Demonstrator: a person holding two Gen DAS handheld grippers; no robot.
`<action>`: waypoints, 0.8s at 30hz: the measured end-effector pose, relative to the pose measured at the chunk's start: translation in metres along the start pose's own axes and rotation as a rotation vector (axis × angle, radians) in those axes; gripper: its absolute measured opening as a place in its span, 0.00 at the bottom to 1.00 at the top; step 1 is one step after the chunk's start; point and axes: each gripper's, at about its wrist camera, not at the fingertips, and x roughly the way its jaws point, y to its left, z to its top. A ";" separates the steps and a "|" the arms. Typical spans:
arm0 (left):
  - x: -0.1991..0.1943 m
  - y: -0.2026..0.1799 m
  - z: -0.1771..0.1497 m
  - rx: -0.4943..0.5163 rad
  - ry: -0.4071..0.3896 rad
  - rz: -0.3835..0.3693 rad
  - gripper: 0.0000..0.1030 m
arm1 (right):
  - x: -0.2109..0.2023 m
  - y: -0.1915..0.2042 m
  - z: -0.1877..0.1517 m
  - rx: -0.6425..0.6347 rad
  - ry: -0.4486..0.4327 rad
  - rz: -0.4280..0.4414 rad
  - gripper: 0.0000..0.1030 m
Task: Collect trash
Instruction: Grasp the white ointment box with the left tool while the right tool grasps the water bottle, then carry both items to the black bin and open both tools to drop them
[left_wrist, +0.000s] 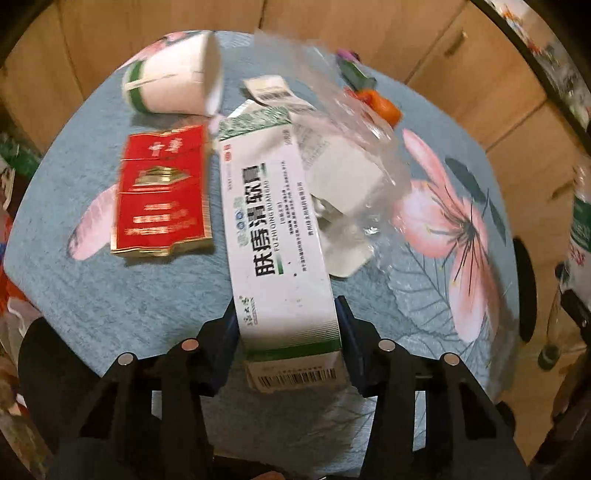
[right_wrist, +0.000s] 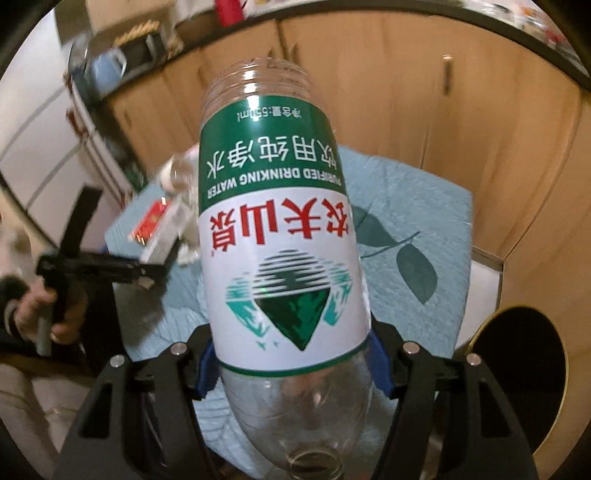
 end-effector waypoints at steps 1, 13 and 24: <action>-0.007 0.004 -0.001 -0.013 -0.020 -0.001 0.45 | -0.005 -0.003 -0.002 0.029 -0.027 0.007 0.63; -0.116 -0.013 0.002 0.141 -0.374 0.007 0.45 | -0.047 -0.045 -0.032 0.258 -0.170 -0.054 0.62; -0.101 -0.177 -0.003 0.496 -0.322 -0.186 0.45 | -0.064 -0.197 -0.067 0.521 -0.115 -0.315 0.62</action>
